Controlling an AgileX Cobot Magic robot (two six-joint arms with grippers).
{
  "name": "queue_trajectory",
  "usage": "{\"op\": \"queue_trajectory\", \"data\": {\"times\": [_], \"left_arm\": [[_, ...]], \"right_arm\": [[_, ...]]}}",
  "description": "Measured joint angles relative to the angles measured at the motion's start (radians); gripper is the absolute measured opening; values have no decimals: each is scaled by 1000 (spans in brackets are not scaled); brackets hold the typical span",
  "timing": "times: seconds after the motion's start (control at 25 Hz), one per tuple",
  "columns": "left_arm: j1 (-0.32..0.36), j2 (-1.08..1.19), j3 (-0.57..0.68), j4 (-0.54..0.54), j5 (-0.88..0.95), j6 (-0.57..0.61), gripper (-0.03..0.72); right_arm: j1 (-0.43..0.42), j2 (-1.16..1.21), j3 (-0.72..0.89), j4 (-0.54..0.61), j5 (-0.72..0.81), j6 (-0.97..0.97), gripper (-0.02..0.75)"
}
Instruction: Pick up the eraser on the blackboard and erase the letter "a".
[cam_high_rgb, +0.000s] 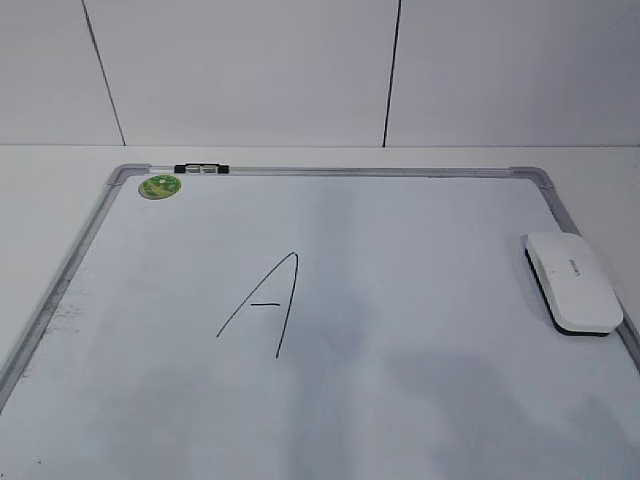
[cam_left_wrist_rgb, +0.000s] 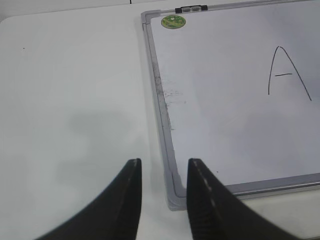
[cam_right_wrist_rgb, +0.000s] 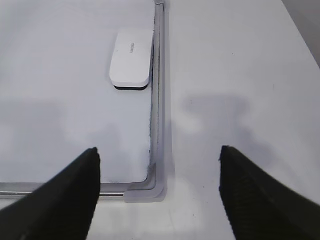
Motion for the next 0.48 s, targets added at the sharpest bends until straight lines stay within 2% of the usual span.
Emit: {"op": "queue_trajectory", "data": {"times": [0.48], "left_arm": [[0,0,0,0,0,0,235]], "right_arm": [[0,0,0,0,0,0,593]]}}
